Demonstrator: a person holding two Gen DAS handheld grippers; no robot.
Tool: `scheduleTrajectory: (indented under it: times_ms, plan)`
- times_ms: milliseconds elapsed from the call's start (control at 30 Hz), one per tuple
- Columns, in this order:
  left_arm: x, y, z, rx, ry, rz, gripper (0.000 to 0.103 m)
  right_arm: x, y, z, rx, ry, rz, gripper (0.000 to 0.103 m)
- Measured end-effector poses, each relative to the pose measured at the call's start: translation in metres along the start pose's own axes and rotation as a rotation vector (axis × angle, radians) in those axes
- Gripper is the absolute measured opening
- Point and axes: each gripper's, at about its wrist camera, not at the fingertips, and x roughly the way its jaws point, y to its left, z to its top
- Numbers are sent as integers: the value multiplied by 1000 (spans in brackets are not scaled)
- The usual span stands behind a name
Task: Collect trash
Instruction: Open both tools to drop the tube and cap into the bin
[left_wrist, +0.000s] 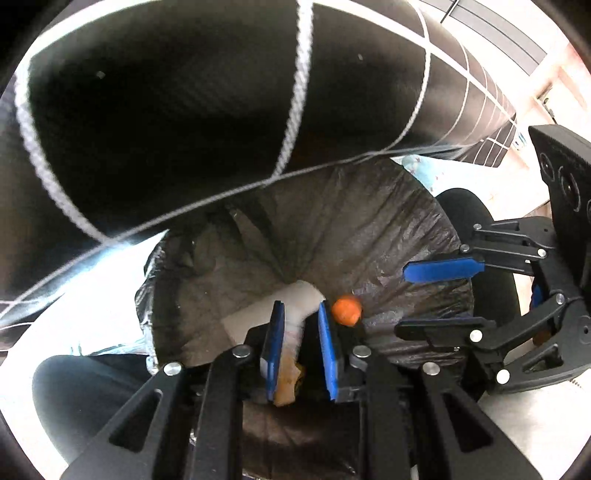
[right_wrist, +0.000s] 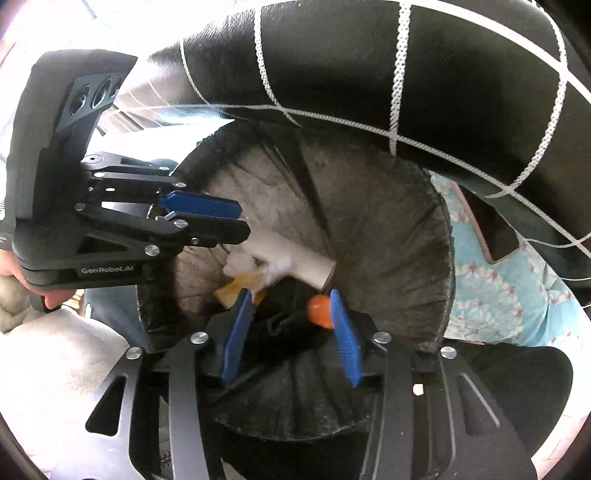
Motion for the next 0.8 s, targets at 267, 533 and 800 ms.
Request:
scheduleTrajectory:
  times_ms: [267, 533, 800]
  plan:
    - [-20, -3, 0, 11, -31, 3, 27, -17, -2, 2, -2, -35, -20, 49]
    - [-53, -4, 3, 32, -84, -1, 40, -46, 6, 8, -33, -99, -33, 49]
    - [-89, -10, 8, 91, -147, -3, 40, -84, 13, 18, -63, -176, -44, 49]
